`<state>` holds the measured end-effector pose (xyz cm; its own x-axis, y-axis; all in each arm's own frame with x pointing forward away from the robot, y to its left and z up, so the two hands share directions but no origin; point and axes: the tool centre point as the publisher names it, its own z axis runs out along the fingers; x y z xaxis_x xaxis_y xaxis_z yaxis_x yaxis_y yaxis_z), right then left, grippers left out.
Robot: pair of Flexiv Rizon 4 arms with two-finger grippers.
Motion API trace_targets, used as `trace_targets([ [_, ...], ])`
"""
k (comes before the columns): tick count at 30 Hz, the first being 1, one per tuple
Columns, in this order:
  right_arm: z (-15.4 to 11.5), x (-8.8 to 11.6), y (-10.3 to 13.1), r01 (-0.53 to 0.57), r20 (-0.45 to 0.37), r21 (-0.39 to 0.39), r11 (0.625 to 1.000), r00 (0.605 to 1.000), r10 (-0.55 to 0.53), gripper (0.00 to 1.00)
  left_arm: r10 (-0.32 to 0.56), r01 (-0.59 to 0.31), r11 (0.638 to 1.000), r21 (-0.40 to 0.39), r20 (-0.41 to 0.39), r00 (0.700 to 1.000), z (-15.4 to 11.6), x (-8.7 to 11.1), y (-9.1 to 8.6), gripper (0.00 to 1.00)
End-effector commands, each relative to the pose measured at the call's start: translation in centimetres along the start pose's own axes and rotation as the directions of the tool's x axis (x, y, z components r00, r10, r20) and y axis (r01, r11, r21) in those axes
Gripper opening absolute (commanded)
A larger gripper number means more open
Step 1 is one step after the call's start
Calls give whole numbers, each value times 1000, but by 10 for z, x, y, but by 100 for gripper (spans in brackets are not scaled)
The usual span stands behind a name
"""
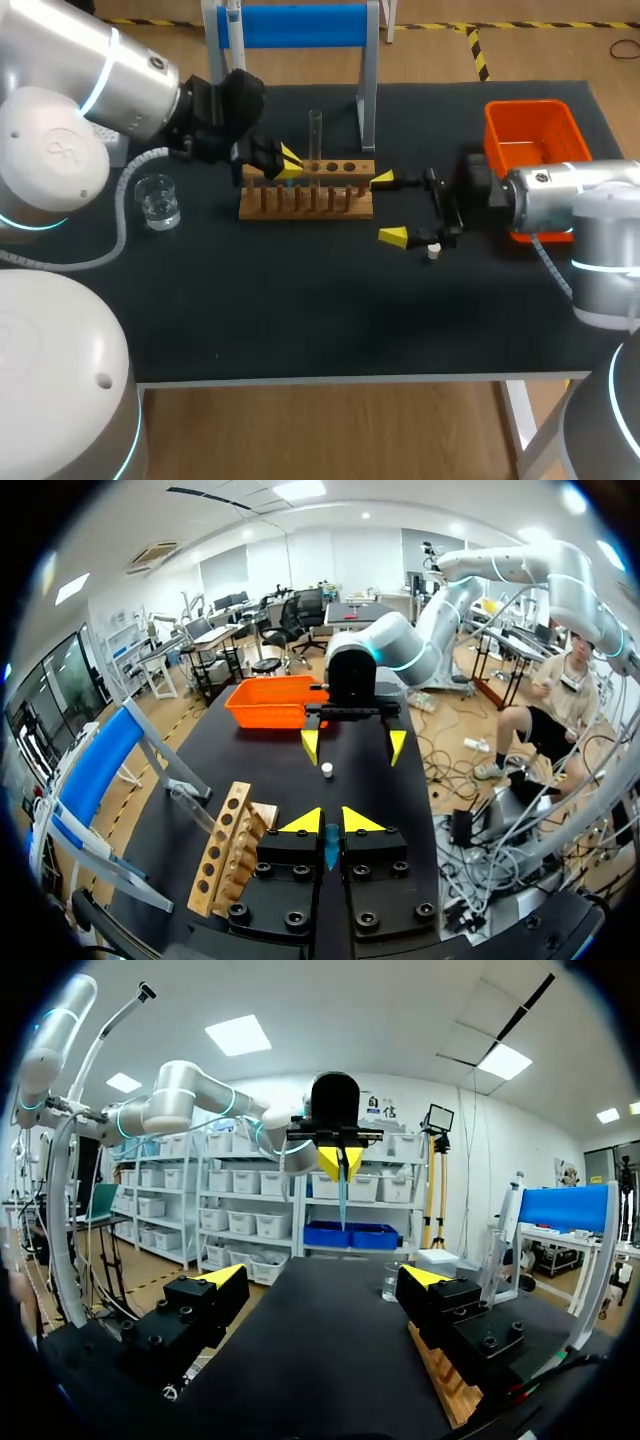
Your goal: Invert the test tube, pick up the pipette, mount the tip to pipette, aspirate from beaker and dispense into the tube, eject the tip, return the pipette, and cap with the stopper.
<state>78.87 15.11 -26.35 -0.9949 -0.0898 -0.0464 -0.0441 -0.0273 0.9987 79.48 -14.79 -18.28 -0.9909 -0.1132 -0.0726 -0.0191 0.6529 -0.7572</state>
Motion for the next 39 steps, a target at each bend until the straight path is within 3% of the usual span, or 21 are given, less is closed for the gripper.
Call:
trace_targets([
  [1,4,0,1,1,0,4,1000,1000,-1,100,-2,2,1000,-4,-3,1000,13,1,-10,0],
  [17,17,1,7,2,-12,0,1000,1000,-2,100,49,-48,999,20,-67,997,52,13,-36,0],
  [23,21,-1,10,-8,-18,-3,1000,1000,8,100,65,-65,998,2,-106,992,63,14,-38,0],
  [39,37,-7,17,-38,-17,20,999,999,39,100,65,-65,998,2,-106,992,63,14,-38,0],
])
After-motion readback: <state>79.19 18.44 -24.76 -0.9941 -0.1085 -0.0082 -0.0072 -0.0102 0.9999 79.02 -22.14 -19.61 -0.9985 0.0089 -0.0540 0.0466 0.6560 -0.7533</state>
